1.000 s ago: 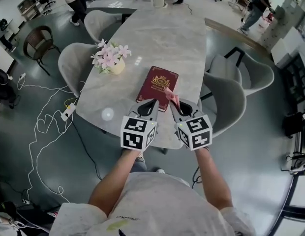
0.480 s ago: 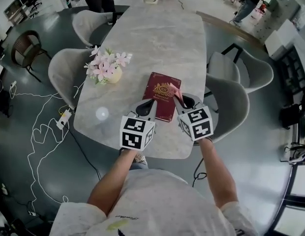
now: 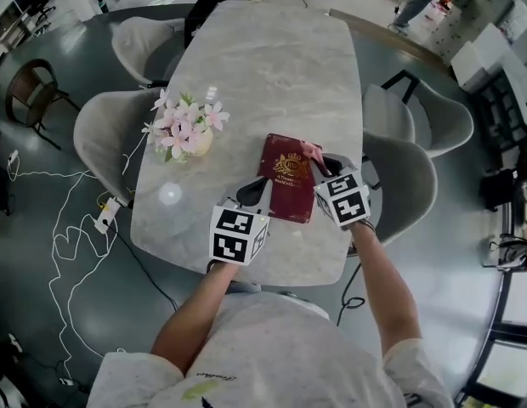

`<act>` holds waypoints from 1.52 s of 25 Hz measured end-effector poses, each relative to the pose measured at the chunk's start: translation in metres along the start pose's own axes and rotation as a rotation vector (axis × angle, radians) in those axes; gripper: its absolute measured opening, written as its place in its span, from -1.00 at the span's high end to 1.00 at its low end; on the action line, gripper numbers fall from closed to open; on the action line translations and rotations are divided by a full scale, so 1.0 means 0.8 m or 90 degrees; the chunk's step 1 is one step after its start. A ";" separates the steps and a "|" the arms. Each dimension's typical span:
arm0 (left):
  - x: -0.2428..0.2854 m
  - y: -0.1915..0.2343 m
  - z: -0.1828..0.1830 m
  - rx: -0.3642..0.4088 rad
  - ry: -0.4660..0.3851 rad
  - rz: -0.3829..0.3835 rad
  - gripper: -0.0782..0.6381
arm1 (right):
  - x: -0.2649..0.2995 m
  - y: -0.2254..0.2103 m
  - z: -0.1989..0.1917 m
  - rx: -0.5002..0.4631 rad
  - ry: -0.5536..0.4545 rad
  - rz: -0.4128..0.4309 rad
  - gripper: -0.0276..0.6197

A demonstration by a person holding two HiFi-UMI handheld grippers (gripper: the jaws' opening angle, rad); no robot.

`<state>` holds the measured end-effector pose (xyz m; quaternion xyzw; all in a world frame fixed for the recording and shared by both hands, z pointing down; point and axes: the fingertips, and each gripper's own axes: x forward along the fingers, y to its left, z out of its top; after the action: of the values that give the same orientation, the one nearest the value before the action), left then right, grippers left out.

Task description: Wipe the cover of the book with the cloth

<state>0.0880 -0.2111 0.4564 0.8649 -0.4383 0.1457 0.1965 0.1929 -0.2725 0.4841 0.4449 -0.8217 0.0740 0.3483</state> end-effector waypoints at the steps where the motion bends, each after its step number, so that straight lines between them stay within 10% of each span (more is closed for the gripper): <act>1: 0.002 0.003 -0.001 -0.001 0.003 -0.005 0.76 | 0.006 -0.002 0.000 0.001 0.007 -0.002 0.86; 17: 0.011 0.036 -0.008 -0.021 0.022 -0.047 0.76 | 0.080 -0.017 -0.026 -0.037 0.132 -0.022 0.86; 38: 0.009 0.016 -0.014 -0.020 0.037 -0.006 0.76 | 0.079 -0.004 -0.034 -0.038 0.101 0.043 0.86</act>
<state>0.0806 -0.2180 0.4721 0.8592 -0.4303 0.1630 0.2237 0.1866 -0.3053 0.5444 0.3989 -0.8080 0.0960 0.4228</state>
